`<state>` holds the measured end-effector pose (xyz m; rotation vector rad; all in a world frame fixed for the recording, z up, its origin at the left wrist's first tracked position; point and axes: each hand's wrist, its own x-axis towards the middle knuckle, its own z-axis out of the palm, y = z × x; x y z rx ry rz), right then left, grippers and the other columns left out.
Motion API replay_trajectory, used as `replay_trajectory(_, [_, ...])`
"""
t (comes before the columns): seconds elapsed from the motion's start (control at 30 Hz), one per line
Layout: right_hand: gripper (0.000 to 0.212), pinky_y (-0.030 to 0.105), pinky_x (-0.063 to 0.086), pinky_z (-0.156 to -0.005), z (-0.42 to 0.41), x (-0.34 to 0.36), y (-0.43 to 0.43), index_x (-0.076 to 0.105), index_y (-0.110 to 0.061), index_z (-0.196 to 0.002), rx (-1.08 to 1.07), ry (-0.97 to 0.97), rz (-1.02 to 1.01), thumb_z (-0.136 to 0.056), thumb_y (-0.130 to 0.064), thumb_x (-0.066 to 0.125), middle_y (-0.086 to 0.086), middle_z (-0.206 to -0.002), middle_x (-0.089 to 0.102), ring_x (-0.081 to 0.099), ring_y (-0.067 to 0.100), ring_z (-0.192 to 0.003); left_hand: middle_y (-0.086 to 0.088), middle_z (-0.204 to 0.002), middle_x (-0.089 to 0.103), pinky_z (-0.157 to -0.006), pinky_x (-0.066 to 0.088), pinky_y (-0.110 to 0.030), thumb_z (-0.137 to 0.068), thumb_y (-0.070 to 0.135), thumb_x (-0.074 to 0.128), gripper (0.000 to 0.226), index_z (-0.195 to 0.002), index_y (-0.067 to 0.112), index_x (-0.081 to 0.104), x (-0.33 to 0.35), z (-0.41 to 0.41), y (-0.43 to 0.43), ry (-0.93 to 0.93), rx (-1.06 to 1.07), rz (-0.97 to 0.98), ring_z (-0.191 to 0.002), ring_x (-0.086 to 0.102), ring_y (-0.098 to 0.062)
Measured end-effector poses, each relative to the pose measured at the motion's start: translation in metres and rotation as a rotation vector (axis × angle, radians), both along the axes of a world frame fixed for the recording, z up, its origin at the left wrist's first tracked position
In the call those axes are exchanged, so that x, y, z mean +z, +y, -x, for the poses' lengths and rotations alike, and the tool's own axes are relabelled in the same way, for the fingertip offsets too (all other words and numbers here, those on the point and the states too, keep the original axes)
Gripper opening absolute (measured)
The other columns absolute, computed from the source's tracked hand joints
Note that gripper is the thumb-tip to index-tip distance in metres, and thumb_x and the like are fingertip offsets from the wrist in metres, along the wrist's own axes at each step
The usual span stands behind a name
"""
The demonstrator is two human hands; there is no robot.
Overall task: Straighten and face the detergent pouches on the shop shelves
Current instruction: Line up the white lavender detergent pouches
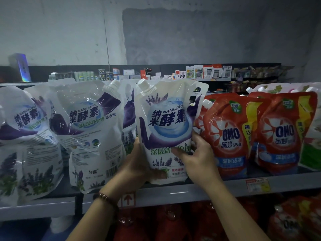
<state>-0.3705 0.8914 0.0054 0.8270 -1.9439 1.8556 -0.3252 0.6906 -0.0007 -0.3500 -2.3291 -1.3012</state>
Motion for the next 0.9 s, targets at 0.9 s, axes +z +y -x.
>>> replay_trajectory(0.9, [0.069, 0.038, 0.057, -0.106, -0.015, -0.009, 0.013, 0.056, -0.039, -0.143, -0.113, 0.053, -0.075, -0.083, -0.031, 0.09, -0.024, -0.133, 0.068, 0.06, -0.005, -0.127, 0.018, -0.122, 0.073, -0.101, 0.058, -0.043, -0.053, 0.055, 0.097, 0.091, -0.13, 0.045, 0.049, 0.005, -0.008, 0.003, -0.119, 0.058, 0.066, -0.114, 0.071, -0.005])
